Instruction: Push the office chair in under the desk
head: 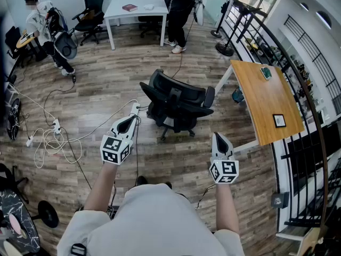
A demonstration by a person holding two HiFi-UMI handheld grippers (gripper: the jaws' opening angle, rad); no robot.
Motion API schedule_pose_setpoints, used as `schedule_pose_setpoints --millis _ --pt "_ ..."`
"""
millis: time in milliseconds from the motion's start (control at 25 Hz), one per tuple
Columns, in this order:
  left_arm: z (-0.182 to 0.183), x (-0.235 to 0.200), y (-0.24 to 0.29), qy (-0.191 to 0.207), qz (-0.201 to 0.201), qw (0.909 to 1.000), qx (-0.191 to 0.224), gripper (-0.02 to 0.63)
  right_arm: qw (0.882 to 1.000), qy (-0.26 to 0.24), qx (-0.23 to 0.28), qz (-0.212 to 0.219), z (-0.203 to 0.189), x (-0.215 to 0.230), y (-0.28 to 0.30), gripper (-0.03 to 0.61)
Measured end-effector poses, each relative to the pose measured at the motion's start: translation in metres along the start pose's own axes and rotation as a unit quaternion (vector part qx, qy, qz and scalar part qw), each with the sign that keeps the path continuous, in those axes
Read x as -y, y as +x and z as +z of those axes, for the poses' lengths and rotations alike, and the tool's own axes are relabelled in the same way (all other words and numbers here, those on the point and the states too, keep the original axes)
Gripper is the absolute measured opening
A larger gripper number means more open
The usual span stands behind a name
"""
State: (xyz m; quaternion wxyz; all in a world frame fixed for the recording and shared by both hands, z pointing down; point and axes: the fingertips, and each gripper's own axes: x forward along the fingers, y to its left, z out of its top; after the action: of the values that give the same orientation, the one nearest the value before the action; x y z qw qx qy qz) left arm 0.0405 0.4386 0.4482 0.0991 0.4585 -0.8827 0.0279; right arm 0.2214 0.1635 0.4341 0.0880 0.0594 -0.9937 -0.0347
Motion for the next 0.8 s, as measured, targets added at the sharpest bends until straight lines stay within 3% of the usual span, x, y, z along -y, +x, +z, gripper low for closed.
schedule_pose_setpoints --millis 800 --pt "-0.0084 0.0070 0.0015 -0.010 -0.020 0.9997 -0.008 -0.005 1.000 -0.008 -0.005 0.001 -0.0035 -0.0086 -0.0003 0.003"
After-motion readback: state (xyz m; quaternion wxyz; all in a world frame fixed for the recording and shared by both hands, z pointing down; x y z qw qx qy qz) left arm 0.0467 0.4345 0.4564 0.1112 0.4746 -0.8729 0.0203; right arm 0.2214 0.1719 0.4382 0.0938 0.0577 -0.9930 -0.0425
